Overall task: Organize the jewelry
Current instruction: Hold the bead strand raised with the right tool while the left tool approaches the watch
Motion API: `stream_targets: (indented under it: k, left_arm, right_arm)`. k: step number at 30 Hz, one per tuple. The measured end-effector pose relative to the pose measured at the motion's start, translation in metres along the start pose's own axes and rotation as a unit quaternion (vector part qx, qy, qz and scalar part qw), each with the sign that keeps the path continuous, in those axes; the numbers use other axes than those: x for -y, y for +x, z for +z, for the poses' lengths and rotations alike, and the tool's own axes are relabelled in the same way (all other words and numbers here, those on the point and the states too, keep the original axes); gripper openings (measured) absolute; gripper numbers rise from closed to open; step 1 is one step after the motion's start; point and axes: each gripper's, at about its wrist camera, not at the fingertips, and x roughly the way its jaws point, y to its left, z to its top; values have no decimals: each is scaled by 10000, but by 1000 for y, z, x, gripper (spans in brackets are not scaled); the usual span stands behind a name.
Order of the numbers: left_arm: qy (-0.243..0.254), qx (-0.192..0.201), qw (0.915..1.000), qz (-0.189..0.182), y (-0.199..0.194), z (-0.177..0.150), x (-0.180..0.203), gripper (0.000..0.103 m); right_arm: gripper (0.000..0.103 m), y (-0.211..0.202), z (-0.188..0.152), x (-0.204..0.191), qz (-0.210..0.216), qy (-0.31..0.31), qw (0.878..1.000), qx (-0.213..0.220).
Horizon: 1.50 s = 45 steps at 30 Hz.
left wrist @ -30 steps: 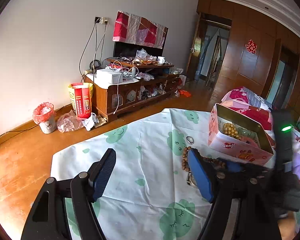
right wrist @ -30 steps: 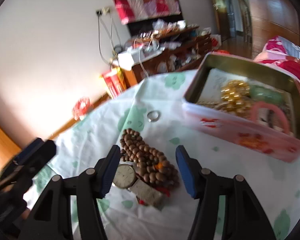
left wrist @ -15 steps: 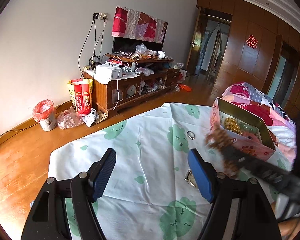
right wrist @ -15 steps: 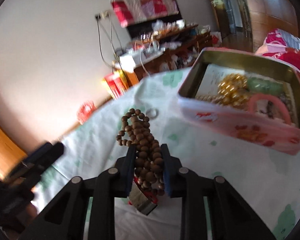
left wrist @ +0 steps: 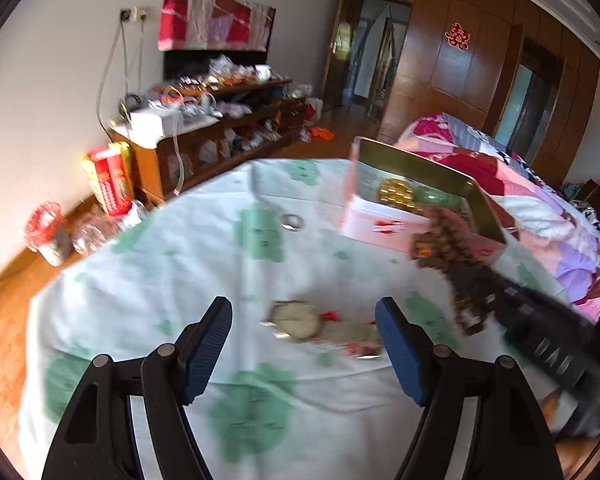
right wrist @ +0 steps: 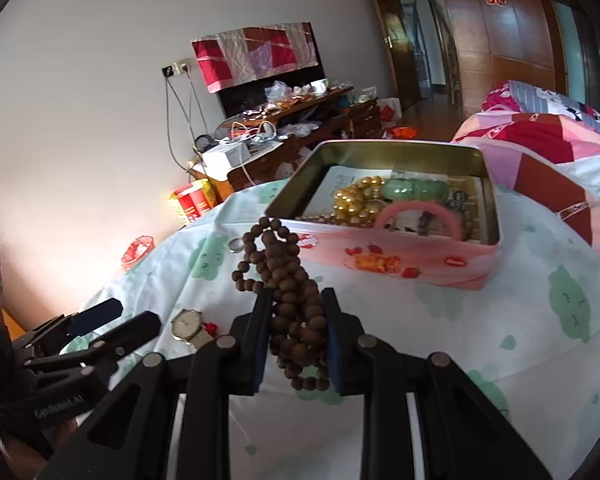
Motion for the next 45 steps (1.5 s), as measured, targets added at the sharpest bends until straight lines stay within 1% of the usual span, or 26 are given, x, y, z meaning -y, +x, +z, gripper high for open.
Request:
stream_targets:
  k: [1,2,5,8,10,11,12,13,15,16,17,19,20,21,24,27,28,31,32,34,36,37,38,40,42,45]
  left_arm:
    - [-69,-114,9999,-97,6,2,7,74]
    - [-100,-187,9997,-88,10,3,11,73]
    - [48,-528,9979,377,25,-3,17,73]
    - [-5,-606,9979,244,21,-10,8,74]
    - [76,-613,9964,575,13,-12,1,74]
    - [213,-627,9940,875,8,-14,-3,74]
    - [308,-630,9922,1032,2,-17,-10,74]
    - [315,-638,9914,1101,-1,-20,-16,74]
    - [90,-686,9871,1443,-7,-24,-39,74]
    - [-67,-666,9873,1440,-10,-25,-49,74]
    - [-206,-638,9888,1333,-12,-25,-55,74]
    - [-437,-566,9919,1050,-17,-23,-59,74]
    - [-465,-491,9937,891,-20,-22,-55,74]
    - [-421,-450,9950,790,-21,-19,-51,74]
    - [-89,-450,9981,404,-16,-14,-18,74]
    - [-59,-572,9983,90,-2,-8,5,74]
    - [-60,-652,9978,87,5,-7,11,74]
    - [-54,-792,9962,369,24,-4,16,74]
    - [-86,-764,9966,310,26,-5,13,74]
    - [-124,-730,9969,282,23,-5,5,74]
    - [81,-702,9957,599,13,-8,1,70]
    - [299,-675,9945,749,4,-10,-2,63]
    - [431,-687,9930,855,0,-13,-6,63]
    - [518,-665,9925,881,-13,-17,-18,62]
    - [422,-755,9897,1143,-25,-21,-37,62]
    - [76,-751,9901,1181,-31,-19,-62,62]
  right_arm:
    - [28,3,2,1,-6,16,10000,-5]
    - [28,4,1,2,7,43,10000,-20]
    - [28,5,1,6,-126,90,9999,-33]
    - [28,3,2,17,21,331,9994,-34]
    - [28,2,3,21,62,437,9990,-13]
    - [28,2,3,23,47,462,9989,-8]
    - [28,3,4,23,51,487,9988,-16]
    - [28,3,4,24,70,512,9987,-25]
    - [28,3,4,23,80,518,9986,-13]
    - [28,3,5,22,84,504,9987,0]
    - [28,2,4,21,90,493,9987,7]
    - [28,2,4,20,100,476,9988,11]
    - [28,3,4,19,111,462,9989,6]
    - [28,3,3,18,107,445,9990,3]
    - [28,4,2,17,69,424,9991,-13]
    - [28,4,2,20,67,493,9988,-1]
    - [28,4,2,21,67,513,9987,5]
    - [28,4,2,24,48,560,9984,11]
    - [28,4,2,25,50,574,9983,2]
    - [28,5,2,26,51,588,9983,-26]
    - [28,5,2,26,39,577,9983,-35]
    - [28,4,3,26,43,577,9983,-19]
    - [28,4,3,26,54,581,9983,-4]
    - [28,2,4,27,75,592,9982,19]
    - [28,1,4,27,95,603,9981,35]
    - [28,1,4,26,106,600,9981,46]
